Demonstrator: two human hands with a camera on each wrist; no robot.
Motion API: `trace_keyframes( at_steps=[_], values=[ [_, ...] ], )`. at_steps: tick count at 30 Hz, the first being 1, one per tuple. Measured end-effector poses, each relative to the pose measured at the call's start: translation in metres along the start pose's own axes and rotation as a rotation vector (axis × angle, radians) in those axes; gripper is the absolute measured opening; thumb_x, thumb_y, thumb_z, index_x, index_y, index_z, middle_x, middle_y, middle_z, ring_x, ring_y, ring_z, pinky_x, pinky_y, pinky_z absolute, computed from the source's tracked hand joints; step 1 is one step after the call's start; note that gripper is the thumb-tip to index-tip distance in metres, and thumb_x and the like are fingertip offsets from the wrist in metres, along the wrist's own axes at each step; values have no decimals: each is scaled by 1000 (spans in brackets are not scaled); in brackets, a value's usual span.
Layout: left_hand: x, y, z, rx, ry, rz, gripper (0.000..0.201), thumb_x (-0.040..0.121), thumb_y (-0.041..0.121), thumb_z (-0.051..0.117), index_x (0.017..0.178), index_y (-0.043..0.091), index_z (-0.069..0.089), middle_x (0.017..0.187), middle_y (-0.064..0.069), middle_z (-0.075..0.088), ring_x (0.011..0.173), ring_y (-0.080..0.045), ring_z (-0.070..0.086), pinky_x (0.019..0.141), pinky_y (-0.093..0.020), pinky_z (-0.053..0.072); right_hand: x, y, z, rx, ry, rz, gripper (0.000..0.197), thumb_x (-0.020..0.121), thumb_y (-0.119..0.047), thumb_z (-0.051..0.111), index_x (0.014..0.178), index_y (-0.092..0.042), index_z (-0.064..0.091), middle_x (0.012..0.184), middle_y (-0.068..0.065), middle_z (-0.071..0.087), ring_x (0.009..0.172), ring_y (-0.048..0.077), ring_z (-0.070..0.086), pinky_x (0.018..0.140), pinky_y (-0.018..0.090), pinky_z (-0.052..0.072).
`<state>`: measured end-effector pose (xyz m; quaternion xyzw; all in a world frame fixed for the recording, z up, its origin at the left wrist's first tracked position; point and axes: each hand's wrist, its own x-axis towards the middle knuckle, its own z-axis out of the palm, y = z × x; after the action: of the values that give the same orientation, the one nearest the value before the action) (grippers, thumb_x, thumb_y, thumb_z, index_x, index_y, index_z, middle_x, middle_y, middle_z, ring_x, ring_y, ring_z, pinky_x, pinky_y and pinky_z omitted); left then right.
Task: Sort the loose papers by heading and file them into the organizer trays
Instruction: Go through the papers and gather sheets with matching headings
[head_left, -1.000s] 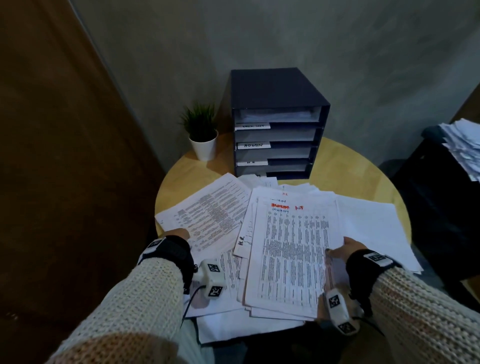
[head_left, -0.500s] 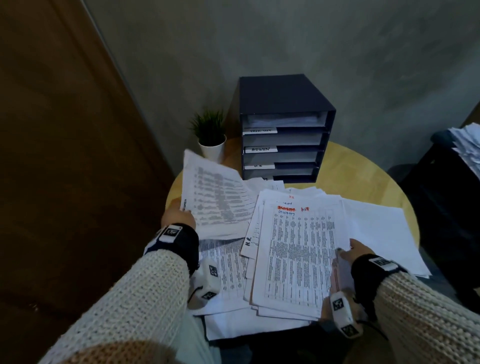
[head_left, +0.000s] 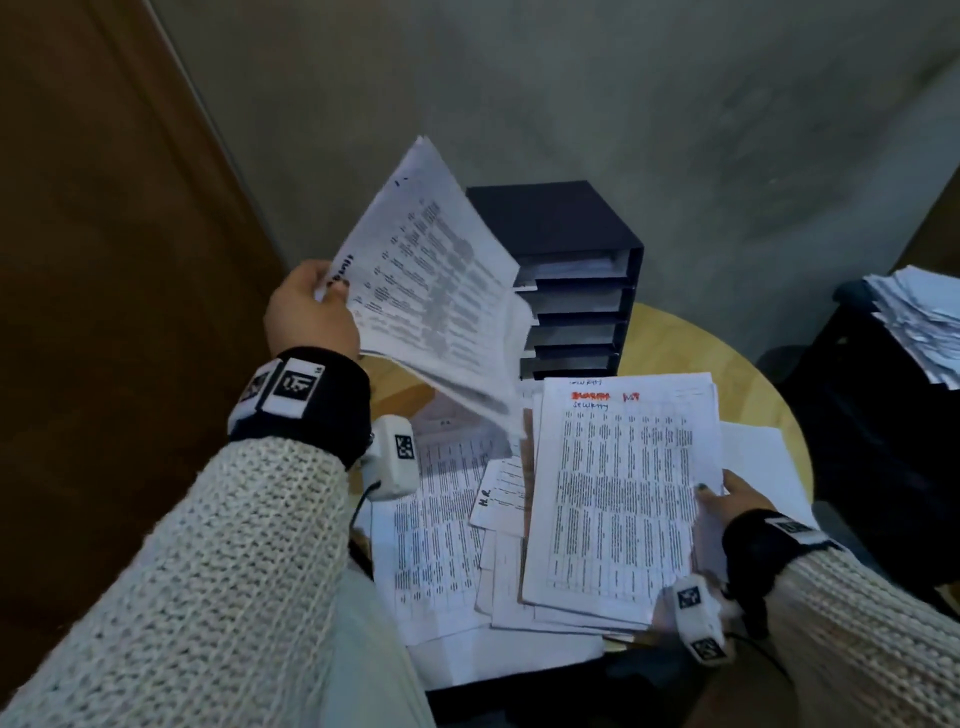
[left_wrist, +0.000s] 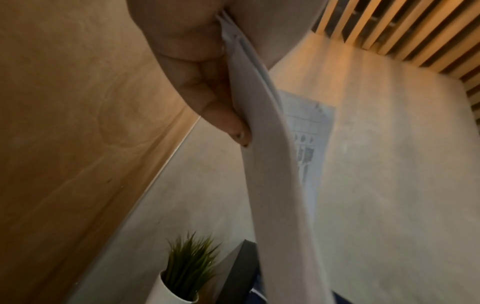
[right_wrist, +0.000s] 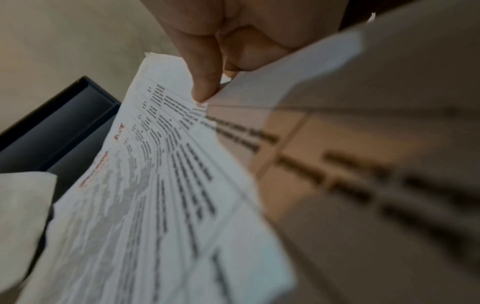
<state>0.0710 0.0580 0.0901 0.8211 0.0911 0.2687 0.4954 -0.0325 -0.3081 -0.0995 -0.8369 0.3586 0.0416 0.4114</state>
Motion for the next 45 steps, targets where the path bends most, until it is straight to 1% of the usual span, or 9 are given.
trace_keyframes(
  at_steps=[3, 9, 15, 21, 26, 31, 39, 42, 45],
  values=[
    [6, 1, 2, -16, -11, -2, 19, 95, 18, 50, 109, 16, 62, 101, -4, 64, 87, -21, 58, 62, -22, 43, 6, 9, -6, 61, -3, 3, 37, 99, -21, 44, 135, -11, 48, 134, 14, 54, 118, 34, 54, 87, 32, 39],
    [4, -45, 27, 121, -122, -86, 18, 95, 17, 49, 107, 19, 63, 108, -11, 66, 97, -34, 59, 82, -39, 46, 20, 29, -4, 265, -15, 127, 53, 98, -30, 48, 146, -13, 33, 150, 11, 38, 133, 35, 41, 111, 45, 33],
    [-8, -98, 43, 105, -221, -197, 18, 94, 14, 52, 109, 13, 63, 105, -12, 66, 88, -27, 57, 79, -30, 40, 25, 24, -5, 308, -22, 137, 47, 98, -27, 49, 141, -13, 41, 145, 12, 44, 126, 36, 47, 108, 46, 37],
    [-35, -120, 71, 210, -508, -253, 30, 94, 9, 50, 123, 7, 58, 121, -13, 62, 111, -30, 57, 85, -25, 38, 29, 6, 6, 368, -68, 107, 55, 98, -19, 50, 148, -10, 29, 152, 9, 33, 136, 33, 38, 109, 40, 31],
    [-77, -120, 106, 223, -740, -309, 42, 98, 6, 41, 139, 12, 45, 138, -8, 50, 122, -27, 50, 92, -22, 37, 32, -4, 18, 235, -136, 93, 45, 99, -18, 48, 142, -8, 40, 147, 11, 42, 132, 32, 44, 107, 37, 34],
    [-99, -129, 128, 16, -917, -443, 42, 95, 2, 44, 134, 16, 52, 134, -8, 56, 118, -27, 56, 106, -35, 42, 34, -6, 29, -53, -177, 86, 43, 100, -30, 42, 138, -11, 46, 142, 10, 49, 128, 29, 49, 103, 33, 38],
    [-59, -149, 93, 522, -696, -616, 42, 101, 14, 30, 142, 5, 37, 152, -11, 31, 136, -26, 37, 112, -31, 32, 40, 2, 37, -156, -199, 168, 65, 94, -40, 52, 148, -10, 30, 154, 8, 31, 139, 27, 35, 116, 32, 29],
    [-49, -165, 77, 792, -823, -561, 38, 100, 12, 35, 136, 0, 42, 143, -16, 41, 120, -24, 48, 96, -27, 44, 47, 7, 39, -140, -204, 153, 60, 88, -32, 64, 139, -5, 45, 142, 11, 49, 129, 30, 48, 111, 37, 36],
    [-47, -171, 72, 774, -877, -612, 41, 100, 18, 35, 136, -1, 43, 130, -15, 49, 107, -22, 49, 88, -26, 39, 48, 8, 42, -150, -213, 171, 63, 88, -30, 65, 140, -3, 42, 145, 13, 45, 132, 31, 45, 113, 39, 33]
  ],
)
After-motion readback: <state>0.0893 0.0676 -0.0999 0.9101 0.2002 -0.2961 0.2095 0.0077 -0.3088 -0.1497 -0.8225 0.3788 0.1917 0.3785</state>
